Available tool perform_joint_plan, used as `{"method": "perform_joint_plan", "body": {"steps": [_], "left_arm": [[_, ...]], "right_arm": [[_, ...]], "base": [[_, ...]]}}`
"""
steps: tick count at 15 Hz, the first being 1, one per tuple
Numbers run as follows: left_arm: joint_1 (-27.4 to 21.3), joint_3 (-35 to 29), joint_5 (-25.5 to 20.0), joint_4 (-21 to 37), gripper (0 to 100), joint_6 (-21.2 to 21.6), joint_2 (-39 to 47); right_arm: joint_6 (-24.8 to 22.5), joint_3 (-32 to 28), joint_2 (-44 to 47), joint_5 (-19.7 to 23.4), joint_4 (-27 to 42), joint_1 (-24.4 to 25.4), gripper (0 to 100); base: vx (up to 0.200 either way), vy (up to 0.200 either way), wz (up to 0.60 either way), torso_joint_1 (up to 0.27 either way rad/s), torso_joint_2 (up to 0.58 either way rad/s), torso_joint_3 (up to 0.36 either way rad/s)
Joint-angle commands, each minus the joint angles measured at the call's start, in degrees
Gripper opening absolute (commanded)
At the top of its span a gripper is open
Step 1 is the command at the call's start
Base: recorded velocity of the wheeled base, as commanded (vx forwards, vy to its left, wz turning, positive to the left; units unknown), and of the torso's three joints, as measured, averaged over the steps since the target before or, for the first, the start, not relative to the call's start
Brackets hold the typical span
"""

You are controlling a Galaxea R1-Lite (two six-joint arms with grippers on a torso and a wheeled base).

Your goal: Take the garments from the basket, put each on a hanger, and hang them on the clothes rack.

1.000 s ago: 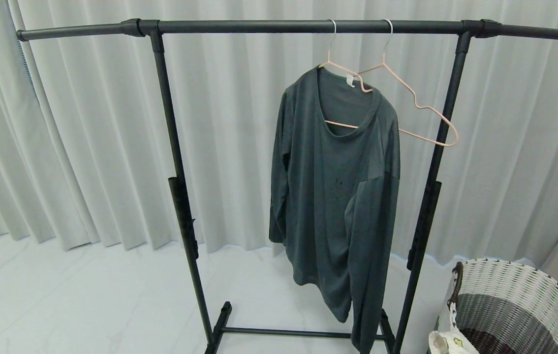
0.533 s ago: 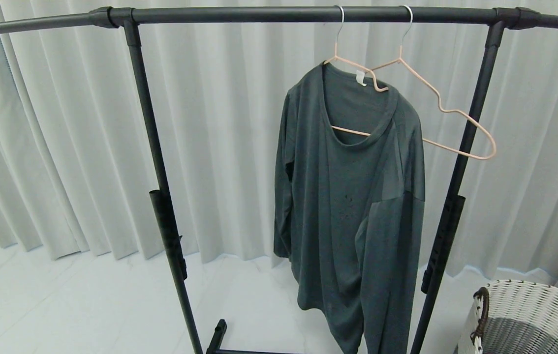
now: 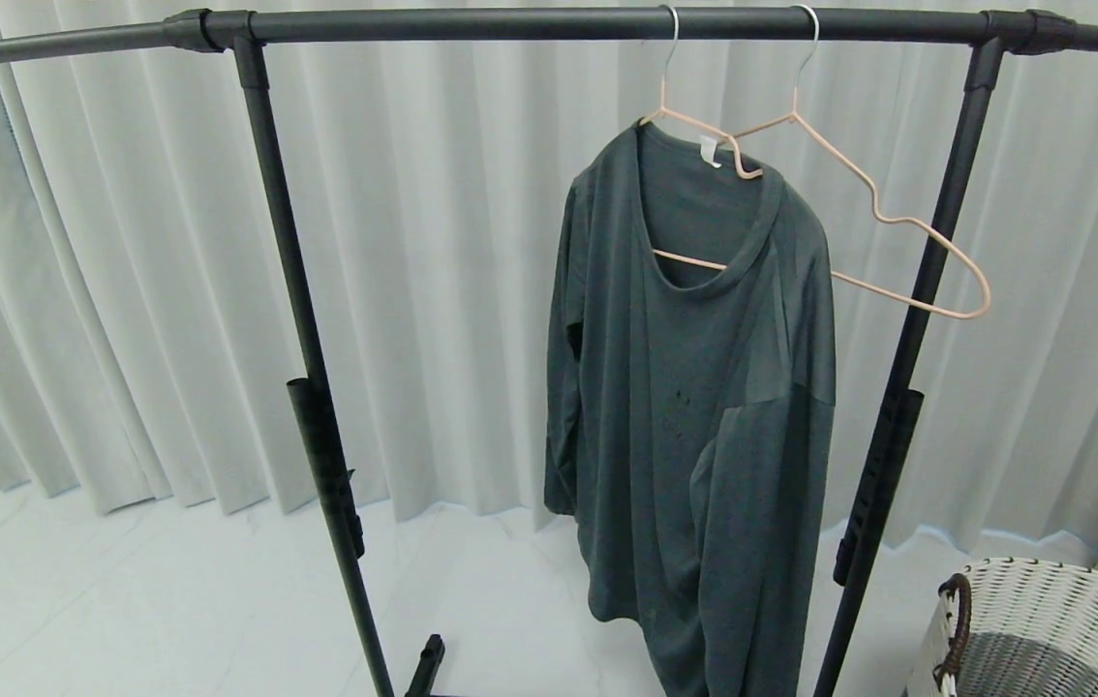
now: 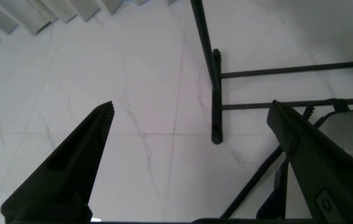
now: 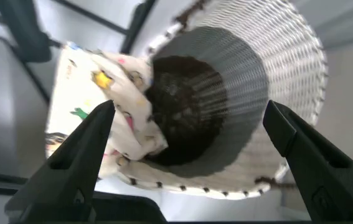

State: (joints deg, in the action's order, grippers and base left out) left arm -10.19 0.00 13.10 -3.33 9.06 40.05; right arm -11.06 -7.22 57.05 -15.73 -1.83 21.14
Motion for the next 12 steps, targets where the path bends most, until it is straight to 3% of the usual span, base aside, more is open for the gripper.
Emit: {"method": "perform_joint_plan", "body": {"steps": [1, 5, 12], "left_arm": [[0.0, 0.0, 0.0, 0.0, 100, 0.0, -0.1], [0.0, 0.0, 0.0, 0.0, 100, -1.4, 0.3], [-0.1, 0.0, 0.0, 0.1, 100, -1.9, 0.9]], "right_arm": [[-0.1, -7.2, 17.7, 2.1, -1.4, 3.6, 100], [2.5, -8.6, 37.3, 1.0, -11.3, 12.2, 100], [2.4, -11.4, 48.2, -5.3, -11.2, 11.8, 100]], "base": [[0.000, 0.000, 0.00, 0.000, 0.00, 0.000], [0.000, 0.000, 0.00, 0.000, 0.00, 0.000], [0.000, 0.000, 0.00, 0.000, 0.00, 0.000]]}}
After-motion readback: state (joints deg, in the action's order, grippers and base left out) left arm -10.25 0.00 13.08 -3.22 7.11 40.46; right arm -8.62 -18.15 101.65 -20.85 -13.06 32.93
